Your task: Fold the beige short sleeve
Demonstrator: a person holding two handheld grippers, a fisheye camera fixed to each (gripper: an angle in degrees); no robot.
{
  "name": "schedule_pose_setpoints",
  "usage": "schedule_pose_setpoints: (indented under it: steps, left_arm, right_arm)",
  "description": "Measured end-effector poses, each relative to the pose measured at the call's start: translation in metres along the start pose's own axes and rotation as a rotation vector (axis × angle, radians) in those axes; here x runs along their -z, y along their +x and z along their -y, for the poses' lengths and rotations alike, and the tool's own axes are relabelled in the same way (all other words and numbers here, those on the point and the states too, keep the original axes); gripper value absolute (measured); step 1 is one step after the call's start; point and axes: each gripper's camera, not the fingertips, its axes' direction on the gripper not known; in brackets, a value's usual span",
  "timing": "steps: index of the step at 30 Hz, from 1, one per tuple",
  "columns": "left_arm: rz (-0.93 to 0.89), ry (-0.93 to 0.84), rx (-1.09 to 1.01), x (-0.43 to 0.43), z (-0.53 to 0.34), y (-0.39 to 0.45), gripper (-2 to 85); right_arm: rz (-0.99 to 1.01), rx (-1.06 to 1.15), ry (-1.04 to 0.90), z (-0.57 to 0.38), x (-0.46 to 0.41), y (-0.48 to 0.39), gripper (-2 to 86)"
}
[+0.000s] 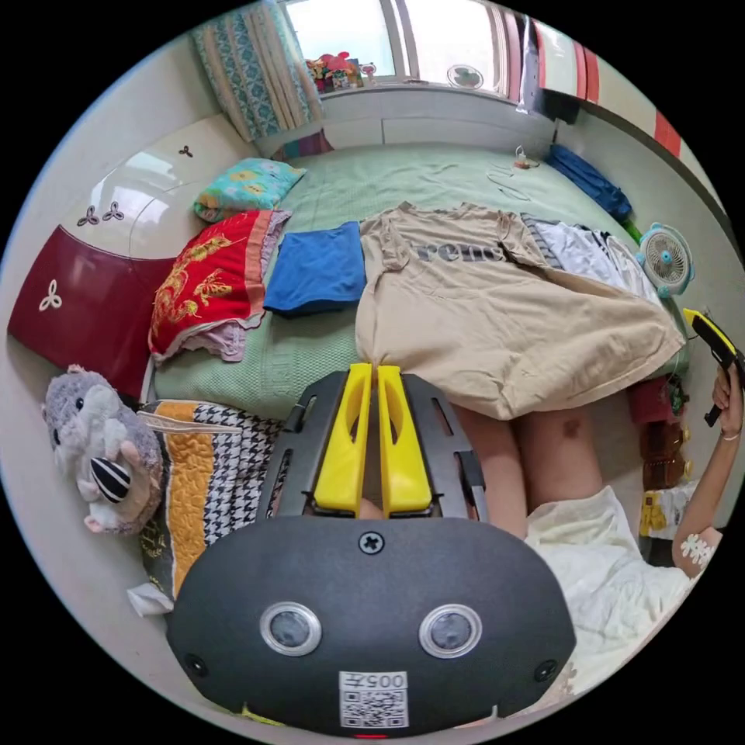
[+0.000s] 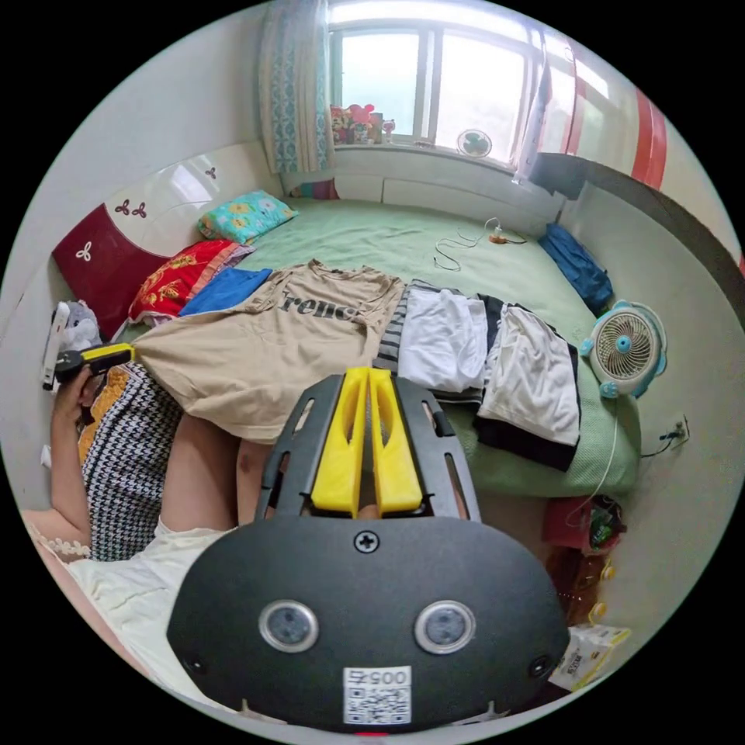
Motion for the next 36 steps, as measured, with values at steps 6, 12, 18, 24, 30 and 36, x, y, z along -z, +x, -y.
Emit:
schedule_pose_setpoints:
  steps: [6, 12, 18, 24, 30, 36]
  left_arm:
    - [-0.028, -0.176, 0.094, -0.103, 0.013, 0.001, 1.6]
    - [-0.040, -0.197, 0.157, -0.156, 0.017, -0.002, 4.0]
    - [-0.168, -0.052, 0.053, -0.165, 0.055, 0.027, 6.0]
    - [-0.237, -0.128, 0.018, -0.237, 0.113, 0.067, 4.1]
    - [-0.220, -0.080, 0.015, -0.257, 0.149, 0.057, 0.8]
    - [-0.093, 0.223, -0.175, -0.248, 0.303, 0.025, 4.1]
  right_arm:
    - [0.056, -0.047, -0.218, 0.000, -0.069, 0.016, -1.0]
    - [0.102, -0.053, -0.295, 0.010, -0.122, 0.016, 1.5]
    - [0.220, 0.045, -0.275, 0.046, -0.144, 0.000, 8.1]
    - [0.177, 0.047, -0.304, 0.092, -0.177, -0.020, 6.4]
    - [0.138, 0.077, -0.403, 0.115, -0.199, -0.013, 6.1]
    - [0.109, 0.296, -0.017, 0.233, -0.172, 0.008, 10.8]
